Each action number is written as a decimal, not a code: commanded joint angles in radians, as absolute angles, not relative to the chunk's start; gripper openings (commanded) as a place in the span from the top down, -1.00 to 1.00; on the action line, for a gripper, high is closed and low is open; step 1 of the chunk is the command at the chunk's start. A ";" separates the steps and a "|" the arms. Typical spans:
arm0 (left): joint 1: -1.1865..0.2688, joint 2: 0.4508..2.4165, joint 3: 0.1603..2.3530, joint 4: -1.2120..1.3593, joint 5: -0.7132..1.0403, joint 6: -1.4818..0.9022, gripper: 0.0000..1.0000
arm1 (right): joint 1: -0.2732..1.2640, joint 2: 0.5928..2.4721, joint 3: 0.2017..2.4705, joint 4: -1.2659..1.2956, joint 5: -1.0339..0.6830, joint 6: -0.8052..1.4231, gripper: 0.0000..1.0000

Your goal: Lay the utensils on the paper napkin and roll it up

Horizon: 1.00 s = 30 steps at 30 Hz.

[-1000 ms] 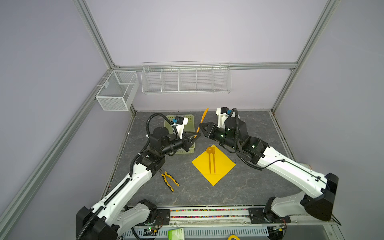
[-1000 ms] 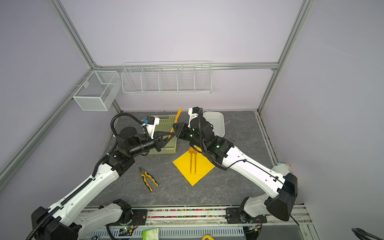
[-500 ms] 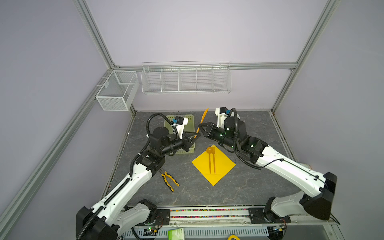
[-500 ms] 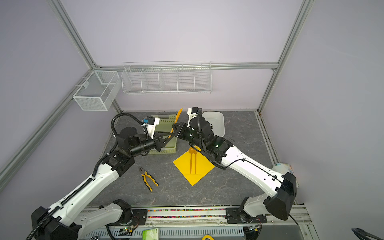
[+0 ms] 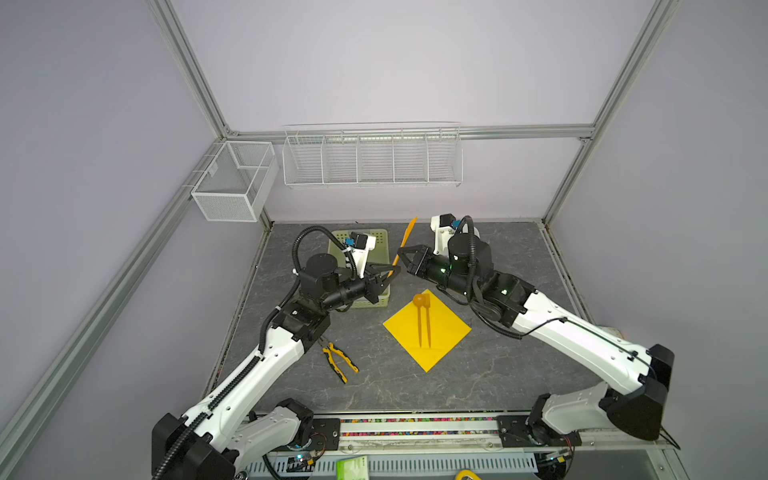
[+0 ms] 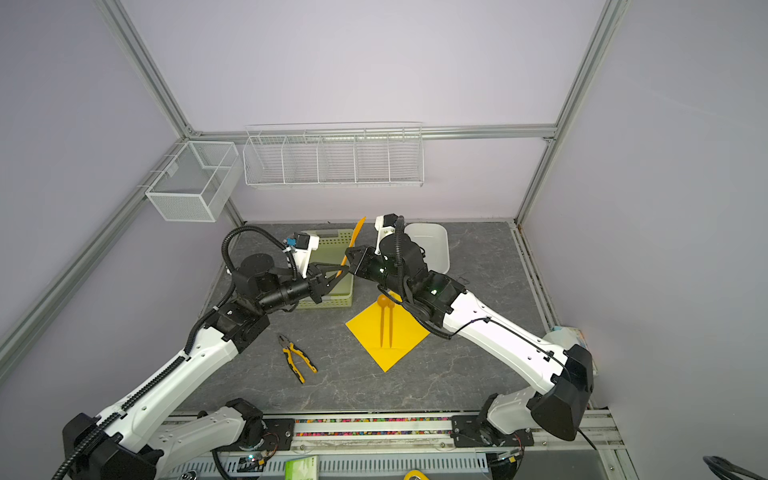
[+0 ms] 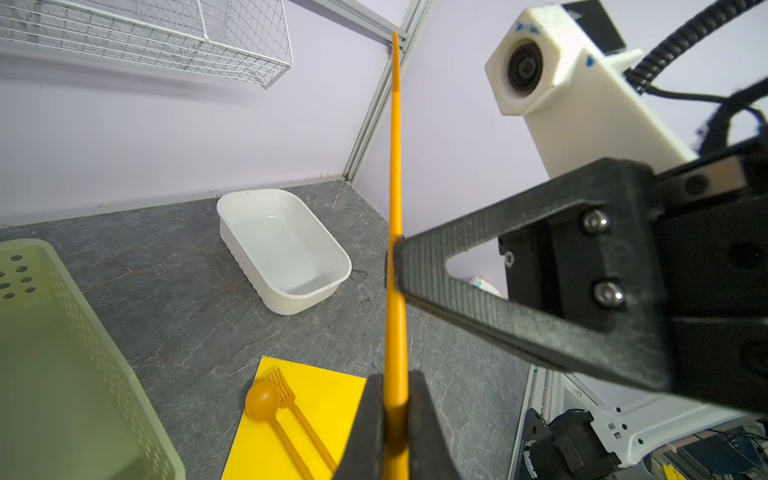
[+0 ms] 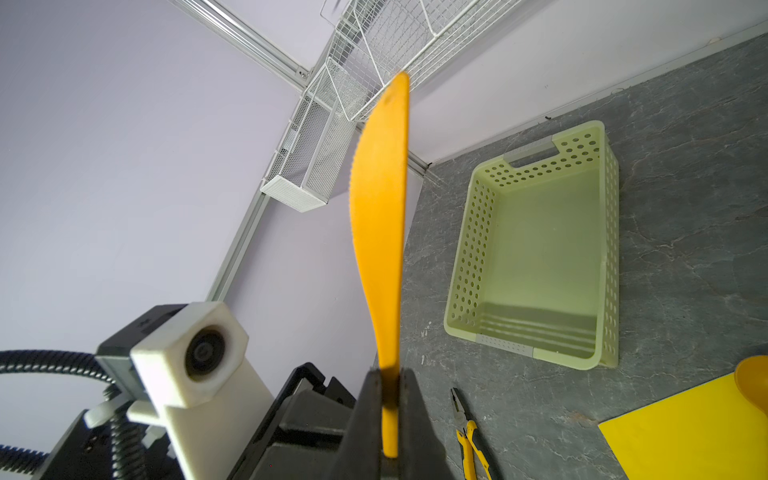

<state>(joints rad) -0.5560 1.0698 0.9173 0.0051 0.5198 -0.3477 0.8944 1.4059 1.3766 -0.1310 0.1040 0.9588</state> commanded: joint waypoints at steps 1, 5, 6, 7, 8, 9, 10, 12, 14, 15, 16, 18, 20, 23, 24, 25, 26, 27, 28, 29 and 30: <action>-0.552 1.058 0.924 0.000 0.513 -0.343 0.77 | 0.888 1.398 1.394 -0.119 0.110 0.977 0.85; -0.552 1.049 0.924 -0.001 0.505 -0.343 0.52 | 0.882 1.394 1.396 -0.147 0.118 0.954 0.86; -0.552 1.045 0.925 -0.004 0.502 -0.343 0.46 | 0.879 1.394 1.397 -0.160 0.118 0.945 0.86; -0.552 1.041 0.926 -0.010 0.497 -0.339 0.41 | 0.876 1.396 1.399 -0.171 0.118 0.934 0.86; -0.552 1.037 0.928 -0.018 0.492 -0.338 0.37 | 0.875 1.398 1.404 -0.188 0.116 0.920 0.86; -0.552 1.030 0.931 -0.025 0.486 -0.332 0.33 | 0.871 1.401 1.409 -0.210 0.115 0.906 0.87; -0.552 1.022 0.936 -0.035 0.479 -0.329 0.29 | 0.870 1.402 1.413 -0.227 0.115 0.895 0.86; -0.552 1.006 0.943 -0.058 0.457 -0.316 0.20 | 0.863 1.408 1.425 -0.280 0.115 0.866 0.86; -0.552 0.998 0.952 -0.089 0.434 -0.298 0.17 | 0.856 1.411 1.423 -0.316 0.114 0.842 0.86; -0.551 0.995 0.957 -0.105 0.422 -0.289 0.16 | 0.850 1.413 1.424 -0.345 0.109 0.831 0.87; -0.551 0.994 0.961 -0.119 0.412 -0.282 0.15 | 0.847 1.413 1.424 -0.366 0.105 0.823 0.86; -0.544 0.993 0.972 -0.147 0.399 -0.271 0.14 | 0.835 1.414 1.416 -0.407 0.090 0.801 0.87; -0.534 0.994 0.978 -0.163 0.399 -0.267 0.14 | 0.827 1.417 1.411 -0.446 0.078 0.783 0.86; -0.505 0.993 0.982 -0.170 0.418 -0.271 0.13 | 0.810 1.428 1.401 -0.516 0.042 0.763 0.86; -0.493 0.994 0.982 -0.171 0.424 -0.272 0.13 | 0.804 1.433 1.396 -0.537 0.031 0.756 0.86; -0.480 0.995 0.982 -0.178 0.430 -0.268 0.13 | 0.799 1.437 1.390 -0.559 0.026 0.755 0.87; -0.468 0.997 0.983 -0.186 0.431 -0.265 0.13 | 0.796 1.438 1.381 -0.569 0.021 0.756 0.86; -0.451 1.001 0.987 -0.194 0.442 -0.263 0.13 | 0.794 1.437 1.367 -0.572 0.016 0.755 0.86; -0.433 1.005 0.988 -0.200 0.462 -0.261 0.13 | 0.792 1.436 1.352 -0.570 0.011 0.759 0.86; -0.419 1.008 0.987 -0.206 0.472 -0.259 0.13 | 0.792 1.434 1.342 -0.569 0.008 0.764 0.86; -0.406 1.011 0.988 -0.216 0.477 -0.255 0.13 | 0.790 1.435 1.332 -0.566 0.003 0.765 0.85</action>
